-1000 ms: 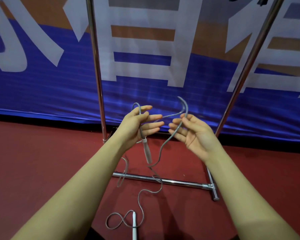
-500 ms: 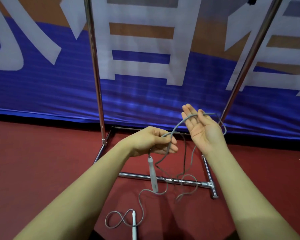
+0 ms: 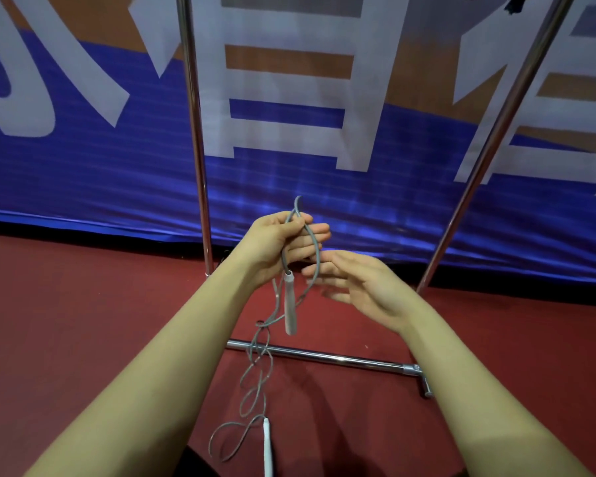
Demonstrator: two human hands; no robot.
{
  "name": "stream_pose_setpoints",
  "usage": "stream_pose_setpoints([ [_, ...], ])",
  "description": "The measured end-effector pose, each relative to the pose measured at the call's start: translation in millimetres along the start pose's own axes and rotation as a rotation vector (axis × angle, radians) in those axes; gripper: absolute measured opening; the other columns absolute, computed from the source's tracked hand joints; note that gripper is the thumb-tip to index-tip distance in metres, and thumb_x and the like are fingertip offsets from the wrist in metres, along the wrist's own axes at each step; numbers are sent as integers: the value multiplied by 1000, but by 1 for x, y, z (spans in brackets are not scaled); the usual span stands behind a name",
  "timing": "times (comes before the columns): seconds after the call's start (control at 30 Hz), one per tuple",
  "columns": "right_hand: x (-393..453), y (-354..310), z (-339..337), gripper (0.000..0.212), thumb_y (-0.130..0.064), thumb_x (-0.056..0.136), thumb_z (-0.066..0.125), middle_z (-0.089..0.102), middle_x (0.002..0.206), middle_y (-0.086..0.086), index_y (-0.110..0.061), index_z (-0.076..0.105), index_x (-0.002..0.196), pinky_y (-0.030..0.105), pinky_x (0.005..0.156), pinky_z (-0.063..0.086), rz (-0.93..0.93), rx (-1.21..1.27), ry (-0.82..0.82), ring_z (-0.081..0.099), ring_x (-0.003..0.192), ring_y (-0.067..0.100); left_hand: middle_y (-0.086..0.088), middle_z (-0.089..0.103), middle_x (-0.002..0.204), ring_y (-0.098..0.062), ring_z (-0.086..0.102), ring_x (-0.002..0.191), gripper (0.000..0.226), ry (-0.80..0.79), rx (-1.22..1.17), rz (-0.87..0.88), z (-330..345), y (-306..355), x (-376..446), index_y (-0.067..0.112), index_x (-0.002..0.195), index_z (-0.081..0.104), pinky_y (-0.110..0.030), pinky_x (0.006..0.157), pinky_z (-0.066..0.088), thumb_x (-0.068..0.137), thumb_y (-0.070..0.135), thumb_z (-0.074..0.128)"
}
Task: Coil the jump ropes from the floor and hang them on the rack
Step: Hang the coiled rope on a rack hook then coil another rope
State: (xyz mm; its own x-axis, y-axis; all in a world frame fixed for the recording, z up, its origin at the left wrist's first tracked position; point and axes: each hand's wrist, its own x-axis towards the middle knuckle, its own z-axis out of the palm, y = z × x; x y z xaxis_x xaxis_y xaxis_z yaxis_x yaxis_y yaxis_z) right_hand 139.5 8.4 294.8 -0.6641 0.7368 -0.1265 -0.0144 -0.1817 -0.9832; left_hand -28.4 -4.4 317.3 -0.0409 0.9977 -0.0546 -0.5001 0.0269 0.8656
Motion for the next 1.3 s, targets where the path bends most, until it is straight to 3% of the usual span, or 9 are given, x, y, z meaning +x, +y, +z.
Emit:
stream_pose_setpoints([
  [0.13,-2,-3,2,19,-16,82,57,67,75,-1,-8,64,97,29,79,51,-18,7,-21,66,73,14,-15,73,82,-23,73,77,16,49,21,45,-10,5,0,4,91,53,-27,63,59,100,5,40],
  [0.3,-5,-9,4,10,-8,81,56,68,69,3,-7,60,90,30,70,58,-67,9,-6,68,67,16,-14,72,84,-22,72,75,18,40,22,31,-11,5,-5,5,94,56,-30,64,60,101,9,39],
  [0.4,-6,-17,2,15,-11,77,54,66,66,1,-7,57,91,27,62,58,-186,201,73,66,61,13,-11,73,85,-20,72,76,22,-61,123,-87,-11,-1,-7,6,96,59,-32,74,57,101,9,37],
  [0.5,-6,-22,-4,9,-6,89,47,65,65,-2,-11,54,91,27,61,58,-278,373,192,67,62,11,-3,74,83,-12,70,80,24,-207,305,-197,-6,-13,-12,8,94,61,-22,74,52,99,5,37],
  [0.63,-4,-23,-12,18,-3,98,40,67,68,-2,-12,52,88,25,61,57,-364,547,351,71,71,13,-3,74,88,-20,60,100,21,-347,422,-220,-3,-18,-15,8,99,64,-26,90,39,97,7,43],
  [0.8,1,-18,-14,15,-6,99,42,68,76,4,-10,51,88,29,66,59,-403,640,458,72,78,18,-2,73,81,-10,70,79,23,-334,479,-204,-2,-16,-16,10,92,61,-20,78,50,97,0,41],
  [0.93,4,-12,-15,16,-17,99,45,69,80,10,-8,55,91,32,69,60,-284,554,485,70,75,22,-7,73,79,-14,72,75,22,-244,271,-132,3,-13,-14,10,88,55,-23,71,55,98,0,38],
  [1.07,7,-3,-11,23,-21,100,41,67,86,11,-8,58,92,31,76,55,-115,349,433,66,76,20,-8,72,97,-16,72,80,23,-113,24,15,2,-3,-6,11,87,49,-29,78,56,100,2,33],
  [1.3,11,8,15,37,-32,101,31,71,103,0,-16,62,110,31,98,38,37,89,30,64,100,10,-17,67,105,-21,68,93,20,-47,20,55,1,8,-9,7,92,49,-27,81,55,102,2,33],
])
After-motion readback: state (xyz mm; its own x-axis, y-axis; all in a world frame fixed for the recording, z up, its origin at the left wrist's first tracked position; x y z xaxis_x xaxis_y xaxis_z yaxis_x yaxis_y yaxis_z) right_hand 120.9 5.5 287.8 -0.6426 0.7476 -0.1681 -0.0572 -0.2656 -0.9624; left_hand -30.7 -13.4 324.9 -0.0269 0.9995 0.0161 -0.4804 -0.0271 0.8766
